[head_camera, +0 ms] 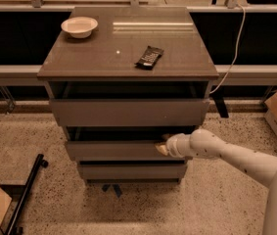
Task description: Open middle drawer
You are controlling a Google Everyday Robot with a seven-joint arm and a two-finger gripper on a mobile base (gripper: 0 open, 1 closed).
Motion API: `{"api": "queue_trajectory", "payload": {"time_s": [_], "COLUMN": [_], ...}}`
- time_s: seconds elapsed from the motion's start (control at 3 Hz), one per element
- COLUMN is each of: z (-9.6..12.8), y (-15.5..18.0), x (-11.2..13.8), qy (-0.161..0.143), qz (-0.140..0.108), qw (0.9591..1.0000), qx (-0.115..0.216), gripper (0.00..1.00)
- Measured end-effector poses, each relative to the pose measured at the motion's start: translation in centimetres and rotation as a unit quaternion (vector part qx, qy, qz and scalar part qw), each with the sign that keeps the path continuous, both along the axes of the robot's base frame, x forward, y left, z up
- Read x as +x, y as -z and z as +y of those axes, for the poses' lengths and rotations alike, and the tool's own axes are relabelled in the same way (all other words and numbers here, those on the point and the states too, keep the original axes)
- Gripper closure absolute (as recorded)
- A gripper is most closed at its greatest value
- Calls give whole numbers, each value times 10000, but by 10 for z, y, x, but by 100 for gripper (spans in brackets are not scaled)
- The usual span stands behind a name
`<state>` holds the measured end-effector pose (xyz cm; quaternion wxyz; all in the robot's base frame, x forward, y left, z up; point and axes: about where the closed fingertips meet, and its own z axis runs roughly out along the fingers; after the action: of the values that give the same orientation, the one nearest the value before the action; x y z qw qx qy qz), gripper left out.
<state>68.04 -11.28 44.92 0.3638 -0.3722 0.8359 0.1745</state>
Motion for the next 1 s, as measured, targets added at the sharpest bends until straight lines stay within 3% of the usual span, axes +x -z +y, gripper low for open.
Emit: {"api": "queue_trajectory", "payload": {"time_s": [0.33, 1.0], "z": [0, 0], "y": [0, 0], "x": [0, 0], "qy": [0, 0], "qz": [0, 0], "qw": [10000, 10000], "qx": [0, 0], "gripper": [100, 57]}}
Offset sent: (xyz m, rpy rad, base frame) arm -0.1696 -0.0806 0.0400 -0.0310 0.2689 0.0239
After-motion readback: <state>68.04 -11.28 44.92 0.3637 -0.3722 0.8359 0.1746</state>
